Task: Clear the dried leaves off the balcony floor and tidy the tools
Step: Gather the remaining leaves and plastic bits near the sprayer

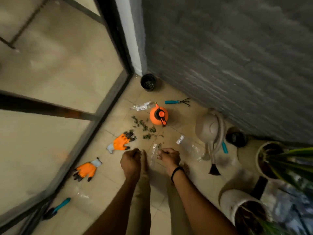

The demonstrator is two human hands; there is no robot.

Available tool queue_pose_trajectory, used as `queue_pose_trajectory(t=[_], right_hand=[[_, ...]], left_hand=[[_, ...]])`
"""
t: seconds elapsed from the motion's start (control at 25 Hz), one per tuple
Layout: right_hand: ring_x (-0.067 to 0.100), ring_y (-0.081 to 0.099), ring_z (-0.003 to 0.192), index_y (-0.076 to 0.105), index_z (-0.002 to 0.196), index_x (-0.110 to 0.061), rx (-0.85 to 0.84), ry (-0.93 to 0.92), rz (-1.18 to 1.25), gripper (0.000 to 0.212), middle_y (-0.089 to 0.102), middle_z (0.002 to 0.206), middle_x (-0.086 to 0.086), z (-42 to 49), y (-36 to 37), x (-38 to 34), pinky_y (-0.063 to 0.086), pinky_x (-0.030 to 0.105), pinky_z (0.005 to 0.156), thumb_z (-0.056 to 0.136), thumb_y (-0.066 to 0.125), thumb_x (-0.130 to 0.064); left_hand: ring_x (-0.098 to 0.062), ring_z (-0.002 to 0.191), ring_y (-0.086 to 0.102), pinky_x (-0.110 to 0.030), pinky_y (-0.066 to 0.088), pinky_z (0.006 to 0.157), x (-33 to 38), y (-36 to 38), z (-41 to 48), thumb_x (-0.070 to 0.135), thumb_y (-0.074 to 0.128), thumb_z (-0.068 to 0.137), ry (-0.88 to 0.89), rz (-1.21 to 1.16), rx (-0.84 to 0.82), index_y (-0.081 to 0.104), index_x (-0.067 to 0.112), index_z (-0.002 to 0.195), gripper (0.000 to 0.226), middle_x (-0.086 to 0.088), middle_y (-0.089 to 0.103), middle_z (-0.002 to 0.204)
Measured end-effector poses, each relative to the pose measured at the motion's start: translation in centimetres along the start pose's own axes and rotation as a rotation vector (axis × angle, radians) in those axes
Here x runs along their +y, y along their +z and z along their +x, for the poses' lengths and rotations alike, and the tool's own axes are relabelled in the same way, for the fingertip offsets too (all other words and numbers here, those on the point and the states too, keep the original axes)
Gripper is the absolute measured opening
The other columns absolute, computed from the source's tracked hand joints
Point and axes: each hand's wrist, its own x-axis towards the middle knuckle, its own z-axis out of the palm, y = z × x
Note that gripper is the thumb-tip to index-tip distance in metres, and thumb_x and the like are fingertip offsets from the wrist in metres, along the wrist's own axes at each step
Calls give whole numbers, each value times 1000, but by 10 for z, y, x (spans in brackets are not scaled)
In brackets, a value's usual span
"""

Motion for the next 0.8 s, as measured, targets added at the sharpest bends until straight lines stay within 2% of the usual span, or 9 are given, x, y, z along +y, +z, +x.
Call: queue_pose_trajectory(t=[0.08, 0.16, 0.24, 0.32, 0.4, 0.48, 0.52, 0.64, 0.8], right_hand=[[20, 64, 68, 72, 73, -9, -57, -37, -57, 12, 72, 77, 12, -66, -2, -26, 58, 29, 64, 82, 74, -1], [23, 65, 67, 71, 70, -8, -118, -86, -98, 14, 71, 72, 11, -120, -3, -39, 59, 38, 71, 80, 74, 1], [25, 67, 69, 70, 69, -7, -184, -128, -127, 14, 71, 70, 10, -173, -1, -46, 61, 42, 73, 79, 75, 2], [23, 64, 65, 66, 68, -7, -265, -162, -146, 19, 66, 67, 9, -229, 0, -44, 59, 36, 64, 82, 72, 5], [19, 62, 62, 65, 77, -4, -367, -189, -161, 14, 65, 69, 8, -279, 4, -35, 55, 27, 57, 85, 69, 7], [18, 64, 69, 66, 89, 1, -484, -209, -211, 7, 66, 82, 11, -317, 8, -17, 54, 22, 55, 87, 68, 6], [19, 64, 74, 66, 88, 0, -527, -226, -265, 7, 66, 86, 12, -337, 9, -5, 54, 22, 56, 86, 68, 7], [20, 62, 73, 59, 75, -6, -622, -248, -433, 20, 62, 80, 9, -386, 12, 45, 54, 26, 58, 85, 69, 9], [19, 63, 68, 60, 76, -3, -726, -214, -642, 17, 63, 76, 10, -459, 25, 134, 58, 31, 69, 84, 70, 9]], left_hand=[[-25, 82, 70, -32, 47, 71, 6, -57, -45, 46, 51, 86, -70, -80, 89, 79, 19, 85, 39, -5, 75, 80], [-26, 80, 71, -33, 51, 72, 8, -103, -88, 25, 63, 91, -154, -182, 187, 80, 16, 87, 20, -6, 75, 75], [-23, 73, 71, -31, 51, 70, 9, -136, -133, 14, 67, 91, -205, -294, 306, 80, 10, 88, 14, -6, 74, 71], [-19, 70, 69, -26, 43, 66, 2, -158, -182, 13, 68, 91, -275, -399, 427, 80, 6, 93, 13, -8, 75, 73], [-19, 74, 71, -24, 43, 70, -10, -175, -226, 15, 69, 92, -352, -528, 531, 80, 7, 98, 15, -9, 76, 77], [-21, 77, 73, -26, 52, 79, -29, -188, -264, 15, 69, 91, -436, -667, 621, 79, 6, 101, 16, -9, 77, 79], [-22, 76, 73, -29, 55, 83, -44, -193, -284, 13, 70, 91, -488, -745, 663, 79, 5, 101, 16, -9, 76, 79], [-21, 67, 72, -38, 59, 85, -93, -207, -333, 8, 72, 88, -613, -961, 791, 78, 4, 99, 14, -5, 72, 71], [-20, 64, 70, -37, 59, 85, -179, -235, -406, 6, 74, 85, -754, -1188, 977, 79, 4, 92, 8, 4, 68, 63]])
